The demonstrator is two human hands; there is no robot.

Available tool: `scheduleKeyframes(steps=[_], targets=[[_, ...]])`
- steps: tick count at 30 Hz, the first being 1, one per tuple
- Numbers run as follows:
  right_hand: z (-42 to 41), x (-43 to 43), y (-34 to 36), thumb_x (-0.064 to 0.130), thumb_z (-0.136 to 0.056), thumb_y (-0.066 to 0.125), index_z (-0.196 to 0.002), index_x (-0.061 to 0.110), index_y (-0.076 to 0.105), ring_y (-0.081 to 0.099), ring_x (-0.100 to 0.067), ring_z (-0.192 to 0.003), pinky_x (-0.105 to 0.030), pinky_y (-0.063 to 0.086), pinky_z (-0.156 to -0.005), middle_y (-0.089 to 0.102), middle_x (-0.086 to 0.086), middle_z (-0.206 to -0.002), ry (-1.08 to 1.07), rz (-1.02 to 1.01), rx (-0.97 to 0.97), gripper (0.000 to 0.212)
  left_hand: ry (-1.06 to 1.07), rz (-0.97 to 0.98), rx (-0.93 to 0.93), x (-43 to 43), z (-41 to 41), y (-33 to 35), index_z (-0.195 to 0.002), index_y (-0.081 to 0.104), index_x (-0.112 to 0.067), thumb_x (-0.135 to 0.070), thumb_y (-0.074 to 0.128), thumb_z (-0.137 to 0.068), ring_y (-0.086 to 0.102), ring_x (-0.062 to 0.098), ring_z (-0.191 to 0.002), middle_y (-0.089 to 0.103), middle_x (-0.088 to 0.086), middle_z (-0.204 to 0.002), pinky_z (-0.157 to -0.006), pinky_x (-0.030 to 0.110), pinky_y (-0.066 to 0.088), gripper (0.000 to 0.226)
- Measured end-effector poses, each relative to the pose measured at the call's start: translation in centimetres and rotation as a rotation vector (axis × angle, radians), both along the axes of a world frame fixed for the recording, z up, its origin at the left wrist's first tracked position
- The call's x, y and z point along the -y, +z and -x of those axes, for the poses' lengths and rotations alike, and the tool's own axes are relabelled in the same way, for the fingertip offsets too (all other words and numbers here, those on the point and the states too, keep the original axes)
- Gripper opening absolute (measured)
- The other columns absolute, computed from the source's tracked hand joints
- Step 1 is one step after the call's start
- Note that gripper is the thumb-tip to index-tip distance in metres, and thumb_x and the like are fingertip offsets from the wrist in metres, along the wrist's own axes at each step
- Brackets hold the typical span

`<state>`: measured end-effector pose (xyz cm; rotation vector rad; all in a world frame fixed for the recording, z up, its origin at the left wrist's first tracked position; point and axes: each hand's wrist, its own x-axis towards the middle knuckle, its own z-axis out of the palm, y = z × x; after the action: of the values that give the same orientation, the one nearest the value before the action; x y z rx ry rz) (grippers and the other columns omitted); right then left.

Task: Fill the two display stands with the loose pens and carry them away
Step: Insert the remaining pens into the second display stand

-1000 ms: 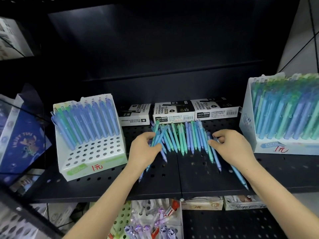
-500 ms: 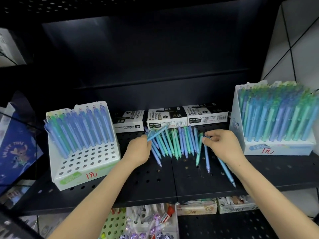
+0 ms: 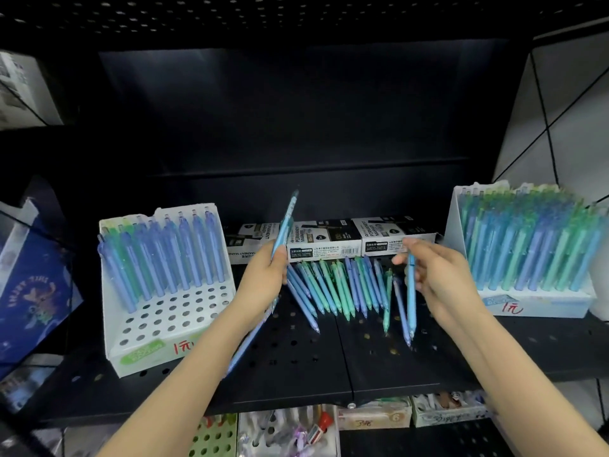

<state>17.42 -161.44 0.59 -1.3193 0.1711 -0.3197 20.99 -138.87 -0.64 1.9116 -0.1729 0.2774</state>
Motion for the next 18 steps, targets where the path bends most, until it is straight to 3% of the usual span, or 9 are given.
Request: scheduleKeyframes(steps=[2, 5, 8, 11, 18], targets=[[0.0, -1.2, 0.9, 0.01, -0.096, 0.046, -0.105, 0.002, 0.058, 0.039, -0.006, -0.041, -0.017, 0.032, -0.037, 0.066, -0.004, -0.058, 0.059, -0.096, 0.032, 0.017, -0.076, 0.178, -0.025, -0.3, 1.1, 1.0, -0.104, 0.053, -0.014, -0.024, 0.034, -0.101, 0.041, 0.011, -0.064, 0.042, -0.002, -0.068, -0.065, 0.031, 0.041, 0.022], [-0.1, -3.7, 2.4, 0.009, -0.097, 0.043, -0.105, -0.002, 0.055, 0.04, -0.006, -0.038, -0.017, 0.034, -0.036, 0.066, -0.005, -0.057, 0.126, -0.195, 0.057, 0.018, -0.16, 0.297, -0.007, -1.6, 3.3, 2.4, -0.089, 0.048, -0.009, -0.022, 0.035, -0.101, 0.038, 0.008, -0.059, 0.039, -0.001, -0.068, -0.054, 0.024, 0.034, 0.022], [0.0, -7.1, 3.8, 0.008, -0.097, 0.042, -0.103, -0.001, 0.054, 0.045, -0.009, -0.043, -0.019, 0.039, -0.039, 0.067, -0.008, -0.06, 0.196, -0.226, 0.086, 0.016, -0.176, 0.386, 0.034, -4.0, 5.5, 3.3, -0.089, 0.048, -0.009, -0.022, 0.037, -0.1, 0.038, 0.008, -0.056, 0.041, -0.002, -0.067, -0.048, 0.021, 0.032, 0.021], [0.2, -11.0, 4.8, 0.008, -0.096, 0.045, -0.099, 0.004, 0.056, 0.05, -0.012, -0.048, -0.022, 0.045, -0.044, 0.069, -0.012, -0.069, 0.242, -0.138, 0.159, 0.013, -0.102, 0.408, 0.102, -7.5, 7.3, 3.5, -0.1, 0.051, -0.009, -0.026, 0.037, -0.099, 0.037, 0.01, -0.054, 0.044, -0.006, -0.062, -0.048, 0.021, 0.034, 0.022], [-0.6, -20.7, 5.5, 0.011, -0.096, 0.047, -0.097, 0.018, 0.058, 0.062, -0.009, -0.064, -0.019, 0.05, -0.054, 0.071, -0.007, -0.085, 0.274, 0.191, 0.427, 0.012, 0.13, 0.393, 0.251, -15.3, 10.2, 3.4, -0.081, 0.043, -0.011, -0.026, 0.036, -0.098, 0.035, 0.01, -0.055, 0.042, -0.008, -0.061, -0.047, 0.018, 0.035, 0.024]])
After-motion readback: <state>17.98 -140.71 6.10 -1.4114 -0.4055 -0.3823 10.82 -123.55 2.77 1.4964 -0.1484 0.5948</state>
